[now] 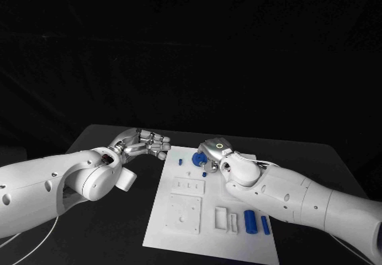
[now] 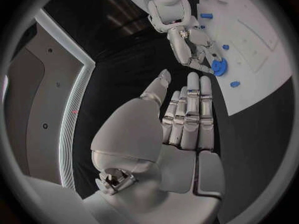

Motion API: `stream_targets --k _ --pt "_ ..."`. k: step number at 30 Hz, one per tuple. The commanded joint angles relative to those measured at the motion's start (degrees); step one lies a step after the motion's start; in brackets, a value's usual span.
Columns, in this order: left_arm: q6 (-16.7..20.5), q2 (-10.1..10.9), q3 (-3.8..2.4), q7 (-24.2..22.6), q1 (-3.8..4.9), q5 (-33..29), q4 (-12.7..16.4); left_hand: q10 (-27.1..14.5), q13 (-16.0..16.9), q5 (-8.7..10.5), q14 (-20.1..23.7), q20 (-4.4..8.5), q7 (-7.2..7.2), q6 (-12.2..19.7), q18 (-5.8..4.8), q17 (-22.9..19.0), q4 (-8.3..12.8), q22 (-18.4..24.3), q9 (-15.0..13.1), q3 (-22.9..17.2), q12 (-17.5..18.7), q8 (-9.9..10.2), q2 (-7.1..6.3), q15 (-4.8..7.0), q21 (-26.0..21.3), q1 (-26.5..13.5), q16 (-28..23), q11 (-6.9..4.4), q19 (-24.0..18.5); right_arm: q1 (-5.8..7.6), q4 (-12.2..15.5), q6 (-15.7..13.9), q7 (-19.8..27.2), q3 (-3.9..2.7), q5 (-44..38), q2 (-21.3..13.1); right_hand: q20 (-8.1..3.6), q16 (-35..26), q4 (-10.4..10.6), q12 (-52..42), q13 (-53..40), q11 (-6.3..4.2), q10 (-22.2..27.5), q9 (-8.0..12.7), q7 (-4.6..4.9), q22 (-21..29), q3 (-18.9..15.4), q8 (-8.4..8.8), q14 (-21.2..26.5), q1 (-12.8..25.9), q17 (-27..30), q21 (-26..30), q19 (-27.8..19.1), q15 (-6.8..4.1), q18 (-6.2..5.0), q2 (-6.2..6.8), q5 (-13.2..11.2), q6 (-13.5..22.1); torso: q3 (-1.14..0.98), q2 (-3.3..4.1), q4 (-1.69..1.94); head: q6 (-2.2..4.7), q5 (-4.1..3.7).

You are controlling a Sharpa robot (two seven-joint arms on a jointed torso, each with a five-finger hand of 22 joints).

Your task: Assemble the parts on the task board

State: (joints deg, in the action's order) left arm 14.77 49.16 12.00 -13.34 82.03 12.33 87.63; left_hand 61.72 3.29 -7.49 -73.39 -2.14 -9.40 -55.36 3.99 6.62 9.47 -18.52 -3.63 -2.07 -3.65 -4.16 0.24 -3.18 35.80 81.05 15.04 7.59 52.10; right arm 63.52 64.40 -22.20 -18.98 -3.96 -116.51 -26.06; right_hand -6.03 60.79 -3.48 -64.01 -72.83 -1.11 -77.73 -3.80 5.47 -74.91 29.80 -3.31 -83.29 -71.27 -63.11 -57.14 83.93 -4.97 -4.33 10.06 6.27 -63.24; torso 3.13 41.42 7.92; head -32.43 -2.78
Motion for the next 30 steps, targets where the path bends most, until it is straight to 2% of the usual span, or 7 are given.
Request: stream_targets --k 1,7,14,19,25,30 --pt "-0.88 -0.17 -0.05 -0.4 0.11 0.13 0.06 -0.3 0.06 0.05 0.28 0.0 0.01 0.23 0.04 -0.08 0.02 -0.06 -0.02 0.24 0.17 0.32 0.15 -0.05 0.17 0.39 -0.18 -0.11 -0.56 -0.13 -0.24 0.72 0.33 0.11 -0.9 0.08 -0.47 -0.04 -0.1 -0.01 -0.06 -0.35 -0.13 -0.05 -1.94 -7.19 -0.39 -0.27 -0.13 -0.03 0.05 -0.2 2.42 -0.37 0.69 0.05 0.28 -6.44 -0.02 0.01 0.01 -0.05 -0.05" --pt "-0.86 -0.14 -0.06 -0.39 0.13 0.13 0.01 -0.27 0.06 0.07 0.29 0.01 0.04 0.17 0.04 -0.06 0.02 -0.02 -0.02 0.24 0.17 0.3 0.17 -0.03 0.2 0.41 -0.15 -0.12 -0.57 -0.14 -0.25 1.6 0.53 0.13 -0.58 0.19 -0.46 -0.04 -0.05 0.06 -0.02 -0.34 -0.1 -0.06 -1.95 -7.19 -0.48 -0.28 -0.12 0.11 0.1 -0.21 2.41 -0.38 0.71 0.03 0.19 -6.42 0.0 -0.02 0.08 -0.12 -0.08" --pt "-0.87 -0.37 -0.05 -0.37 0.16 0.21 -0.23 -0.25 0.06 0.08 0.29 0.01 0.05 0.14 0.04 -0.06 0.02 -0.01 -0.02 0.24 0.17 0.29 0.17 -0.03 0.22 0.42 -0.14 -0.13 -0.58 -0.14 -0.21 1.82 0.79 0.15 -0.14 0.4 -0.48 -0.11 -0.03 0.13 0.01 -0.34 -0.06 -0.05 -1.95 -7.18 -0.65 -0.27 -0.1 0.16 0.19 -0.17 2.39 -0.39 0.72 0.02 0.15 -6.35 -0.06 0.05 -0.04 -0.03 0.03" --pt "-0.99 -0.73 -0.03 -0.37 0.16 0.24 -0.59 -0.27 0.06 0.05 0.3 0.02 0.05 0.14 0.04 -0.06 0.04 -0.01 -0.02 0.21 0.17 0.3 0.22 -0.03 0.28 0.42 -0.15 -0.13 -0.61 -0.14 -0.3 2.09 0.88 0.15 0.12 0.52 -0.48 -0.11 -0.03 0.13 0.01 -0.34 -0.06 -0.05 -1.95 -7.18 -0.65 -0.27 -0.1 0.16 0.19 -0.17 2.39 -0.39 0.72 0.02 0.15 -6.35 0.06 0.05 -0.01 -0.16 -0.17" --pt "-1.03 -0.84 -0.03 -0.39 0.15 0.24 -0.74 -0.27 0.06 0.05 0.3 0.02 0.05 0.14 0.04 -0.06 0.04 -0.01 -0.02 0.21 0.17 0.3 0.22 -0.03 0.28 0.42 -0.15 -0.13 -0.61 -0.14 -0.41 2.47 1.0 0.16 0.37 0.5 -0.49 -0.16 -0.01 0.21 0.05 -0.34 -0.04 -0.04 -1.95 -7.18 -0.94 -0.27 -0.09 0.2 0.31 -0.15 2.38 -0.39 0.74 -0.07 0.22 -6.27 -0.04 0.01 0.01 -0.28 -0.15" --pt "-1.04 -0.84 -0.03 -0.38 0.15 0.24 -0.78 -0.27 0.06 0.05 0.3 0.02 0.05 0.14 0.04 -0.06 0.04 -0.01 -0.02 0.21 0.17 0.3 0.22 -0.03 0.28 0.42 -0.15 -0.13 -0.61 -0.14 -0.64 2.58 0.98 0.17 0.52 0.46 -0.49 -0.17 0.0 0.23 0.07 -0.33 -0.02 -0.04 -1.93 -7.18 -0.96 -0.26 -0.08 0.22 0.32 -0.14 2.38 -0.39 0.73 -0.08 0.22 -6.24 -0.03 0.01 0.0 -0.25 -0.15"
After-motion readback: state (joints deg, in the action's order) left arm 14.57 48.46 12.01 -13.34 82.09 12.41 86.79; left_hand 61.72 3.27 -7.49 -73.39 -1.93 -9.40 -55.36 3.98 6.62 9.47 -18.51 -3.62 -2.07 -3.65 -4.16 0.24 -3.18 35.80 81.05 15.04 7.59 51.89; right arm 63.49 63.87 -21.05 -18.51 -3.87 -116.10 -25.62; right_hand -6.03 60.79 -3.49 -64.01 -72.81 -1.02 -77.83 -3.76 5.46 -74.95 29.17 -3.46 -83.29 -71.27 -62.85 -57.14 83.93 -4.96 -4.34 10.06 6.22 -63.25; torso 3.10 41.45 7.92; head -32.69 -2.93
